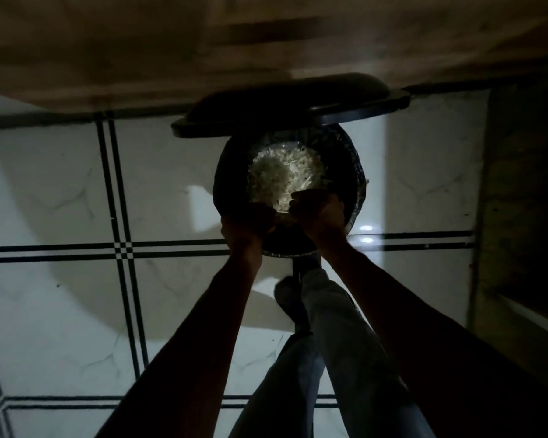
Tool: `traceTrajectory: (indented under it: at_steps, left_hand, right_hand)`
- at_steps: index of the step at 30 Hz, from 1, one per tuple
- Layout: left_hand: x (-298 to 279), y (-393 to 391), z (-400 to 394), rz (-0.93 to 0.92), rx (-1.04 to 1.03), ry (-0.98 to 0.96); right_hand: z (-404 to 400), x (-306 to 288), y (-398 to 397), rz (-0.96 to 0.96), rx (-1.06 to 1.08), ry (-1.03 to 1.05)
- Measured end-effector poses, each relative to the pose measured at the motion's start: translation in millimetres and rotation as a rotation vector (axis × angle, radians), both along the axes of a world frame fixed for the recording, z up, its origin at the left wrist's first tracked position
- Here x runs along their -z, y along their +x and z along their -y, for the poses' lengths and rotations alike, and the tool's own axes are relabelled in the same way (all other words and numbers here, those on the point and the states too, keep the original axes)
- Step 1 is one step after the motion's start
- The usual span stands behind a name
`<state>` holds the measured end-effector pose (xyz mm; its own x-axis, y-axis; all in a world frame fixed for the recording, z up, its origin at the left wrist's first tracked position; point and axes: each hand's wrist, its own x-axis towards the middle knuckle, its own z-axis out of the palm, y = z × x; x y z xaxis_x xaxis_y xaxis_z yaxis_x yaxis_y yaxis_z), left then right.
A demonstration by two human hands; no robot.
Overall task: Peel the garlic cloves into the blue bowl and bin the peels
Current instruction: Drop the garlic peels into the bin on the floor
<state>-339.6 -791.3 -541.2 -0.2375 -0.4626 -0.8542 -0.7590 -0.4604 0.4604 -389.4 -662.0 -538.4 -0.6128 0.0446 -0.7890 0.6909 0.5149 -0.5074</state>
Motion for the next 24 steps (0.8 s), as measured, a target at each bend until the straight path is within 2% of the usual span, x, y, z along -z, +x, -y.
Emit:
traceTrajectory:
  at_steps: [2,5,7,8,9,10,12,14,16,18,24]
  left_hand:
    - [11,-5,0,0.022,-0.045,0.008]
    - [9,-29,-4,0.072,-0.155,0.179]
    - [3,-40,-5,0.104,0.196,0.134]
    - [-2,-44,-4,0.044,0.192,0.266]
    - [-12,-46,-7,-0.064,0.174,0.336]
    - [-20,-43,-8,-0.138,0.134,0.315]
    - [-34,-40,-13,-0.199,0.020,0.304]
    - [-53,-39,-22,-0.176,0.074,0.283]
    - [-87,-45,-37,-0.170,0.132,0.359]
    - [-129,-48,-55,-0.172,0.230,0.407]
    - [-290,-41,-146,-0.231,0.683,0.272]
  right_hand:
    - [3,-3,1,-0.118,-0.013,0.033]
    - [15,-8,-8,-0.277,-0.067,-0.036]
    - [21,-7,-5,-0.211,-0.418,-0.125]
    - [19,-1,-4,-0.177,-0.573,-0.117]
    - [18,-2,-7,-0.148,-0.611,-0.065]
    - [15,-4,-10,-0.135,-0.505,-0.025]
    - [10,-18,-15,-0.092,-0.220,-0.103]
    - [4,-40,-16,0.019,-0.178,-0.217]
    - [-16,-66,-14,0.012,-0.091,-0.205]
    - [-48,-101,-9,-0.079,0.117,-0.133]
    - [-166,-271,35,-0.316,0.470,-0.083]
